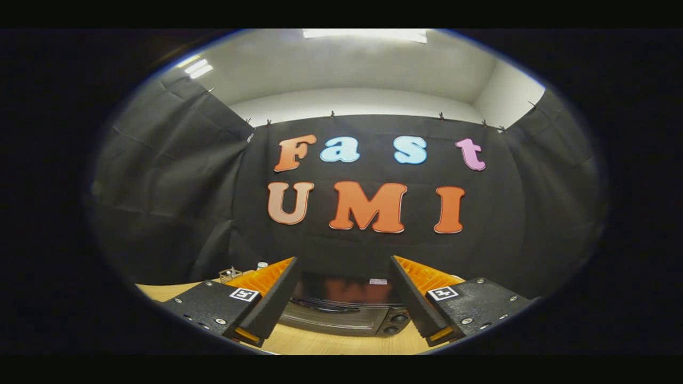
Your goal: Open the toaster oven, put the food inside, and close the toaster oven door.
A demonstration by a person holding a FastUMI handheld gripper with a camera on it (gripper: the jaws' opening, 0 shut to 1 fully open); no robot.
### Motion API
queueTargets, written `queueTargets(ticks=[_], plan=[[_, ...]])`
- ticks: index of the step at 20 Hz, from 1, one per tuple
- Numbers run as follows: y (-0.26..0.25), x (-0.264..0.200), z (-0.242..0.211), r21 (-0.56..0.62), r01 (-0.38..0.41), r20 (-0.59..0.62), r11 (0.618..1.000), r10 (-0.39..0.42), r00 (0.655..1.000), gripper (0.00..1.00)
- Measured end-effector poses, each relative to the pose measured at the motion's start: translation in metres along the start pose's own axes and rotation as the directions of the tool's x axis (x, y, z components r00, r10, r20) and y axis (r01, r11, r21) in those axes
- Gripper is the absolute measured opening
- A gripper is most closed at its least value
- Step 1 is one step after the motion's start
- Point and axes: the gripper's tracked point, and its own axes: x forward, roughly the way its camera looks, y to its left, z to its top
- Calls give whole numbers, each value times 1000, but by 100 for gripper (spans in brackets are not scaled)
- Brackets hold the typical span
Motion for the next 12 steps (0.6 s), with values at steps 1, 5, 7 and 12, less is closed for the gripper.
queueTargets(ticks=[1, 5, 7, 12], plan=[[3, 4, -5, 8, -4, -11, 1000, 4, 1000, 99], [11, 26, -35, 40, -13, -83, 999, 16, 996, 99], [9, 38, -52, 42, -2, -121, 999, 7, 993, 99], [18, 67, -103, 66, 5, -244, 998, 11, 970, 99]])
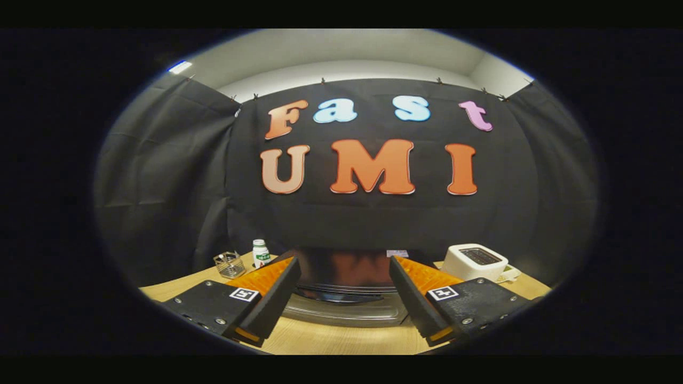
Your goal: Open the toaster oven, put the food inside, and close the toaster oven door.
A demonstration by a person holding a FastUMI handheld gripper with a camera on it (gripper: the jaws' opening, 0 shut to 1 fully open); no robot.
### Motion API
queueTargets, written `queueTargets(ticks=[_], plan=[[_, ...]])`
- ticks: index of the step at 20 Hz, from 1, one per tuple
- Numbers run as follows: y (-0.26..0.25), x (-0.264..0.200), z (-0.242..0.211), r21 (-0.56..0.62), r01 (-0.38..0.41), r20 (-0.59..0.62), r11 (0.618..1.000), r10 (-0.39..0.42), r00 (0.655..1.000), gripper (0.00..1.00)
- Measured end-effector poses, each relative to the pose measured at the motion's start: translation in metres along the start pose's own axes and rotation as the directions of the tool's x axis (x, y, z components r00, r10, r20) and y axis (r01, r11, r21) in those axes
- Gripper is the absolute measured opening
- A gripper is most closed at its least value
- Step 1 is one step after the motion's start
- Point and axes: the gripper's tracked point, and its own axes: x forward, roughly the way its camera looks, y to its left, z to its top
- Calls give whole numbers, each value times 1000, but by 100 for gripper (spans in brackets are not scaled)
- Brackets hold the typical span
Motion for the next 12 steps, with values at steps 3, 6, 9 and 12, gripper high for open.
queueTargets(ticks=[3, 6, 9, 12], plan=[[-3, 18, -27, -8, 17, -76, 1000, -17, 997, 99], [2, 39, -41, 3, 30, -128, 1000, -29, 991, 99], [4, 51, -58, 15, 44, -180, 999, -41, 983, 100], [6, 47, -55, -4, 52, -182, 999, -52, 982, 99]])
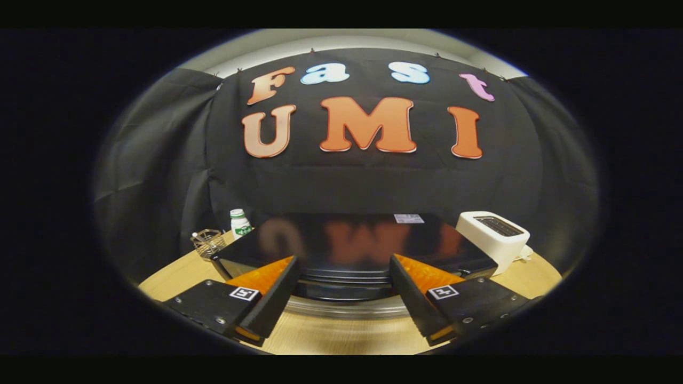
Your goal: Open the toaster oven, put the food inside, and close the toaster oven door.
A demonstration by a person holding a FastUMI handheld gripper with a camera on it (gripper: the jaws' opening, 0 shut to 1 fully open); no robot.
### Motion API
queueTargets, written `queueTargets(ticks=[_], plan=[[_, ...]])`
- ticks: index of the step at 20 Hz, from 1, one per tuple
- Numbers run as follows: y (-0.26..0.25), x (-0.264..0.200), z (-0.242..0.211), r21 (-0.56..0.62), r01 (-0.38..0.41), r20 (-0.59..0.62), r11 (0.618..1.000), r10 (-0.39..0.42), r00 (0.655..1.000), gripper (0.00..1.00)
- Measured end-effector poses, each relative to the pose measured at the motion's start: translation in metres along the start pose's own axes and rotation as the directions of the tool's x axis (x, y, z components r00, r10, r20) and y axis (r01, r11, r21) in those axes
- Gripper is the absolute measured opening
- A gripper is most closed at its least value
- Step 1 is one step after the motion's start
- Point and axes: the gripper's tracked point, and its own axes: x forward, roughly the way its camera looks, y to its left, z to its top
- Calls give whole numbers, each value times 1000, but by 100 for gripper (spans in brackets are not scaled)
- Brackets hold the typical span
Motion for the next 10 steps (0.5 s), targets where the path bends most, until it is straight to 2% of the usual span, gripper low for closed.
queueTargets(ticks=[4, 7, 10], plan=[[2, -7, -4, -4, -10, -2, 1000, 10, 1000, 97], [4, -16, -7, 34, -23, 7, 999, 22, 1000, 89], [6, -29, -14, 10, -32, 1, 999, 32, 999, 88]])
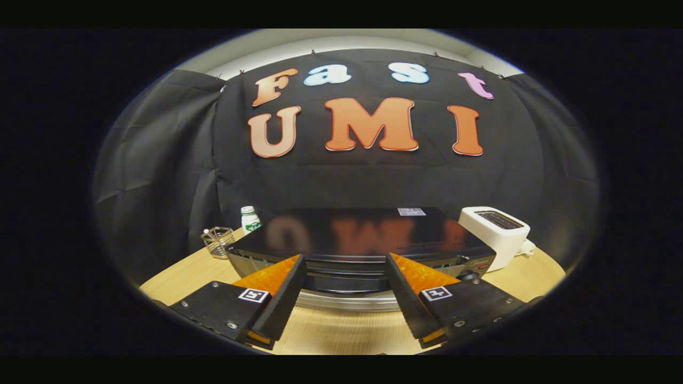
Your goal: Open the toaster oven, put the food inside, and close the toaster oven door.
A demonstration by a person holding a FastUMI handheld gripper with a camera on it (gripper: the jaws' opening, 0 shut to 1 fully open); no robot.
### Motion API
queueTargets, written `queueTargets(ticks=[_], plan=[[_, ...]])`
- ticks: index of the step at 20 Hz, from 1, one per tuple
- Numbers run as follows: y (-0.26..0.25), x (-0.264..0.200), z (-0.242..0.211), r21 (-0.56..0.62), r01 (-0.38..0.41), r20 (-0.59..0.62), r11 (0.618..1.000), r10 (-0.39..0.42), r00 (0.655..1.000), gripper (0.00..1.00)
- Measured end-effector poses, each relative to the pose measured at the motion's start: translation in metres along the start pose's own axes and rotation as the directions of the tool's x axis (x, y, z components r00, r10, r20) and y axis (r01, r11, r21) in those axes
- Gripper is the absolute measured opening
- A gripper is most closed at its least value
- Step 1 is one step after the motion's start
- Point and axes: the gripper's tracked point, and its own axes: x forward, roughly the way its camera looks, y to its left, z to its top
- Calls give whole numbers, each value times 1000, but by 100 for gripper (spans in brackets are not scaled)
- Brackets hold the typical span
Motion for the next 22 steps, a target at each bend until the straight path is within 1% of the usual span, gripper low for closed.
queueTargets(ticks=[7, 14, 16, 18, 19, 22], plan=[[2, -30, -13, -24, -29, -32, 999, 28, 999, 88], [8, -67, -45, -32, -77, -103, 997, 74, 992, 88], [13, -76, -64, 10, -112, -151, 994, 113, 982, 88], [22, -81, -90, 71, -164, -214, 984, 176, 961, 88], [25, -84, -99, 101, -178, -235, 979, 198, 952, 88], [22, -82, -124, 124, -168, -285, 978, 198, 938, 87]])
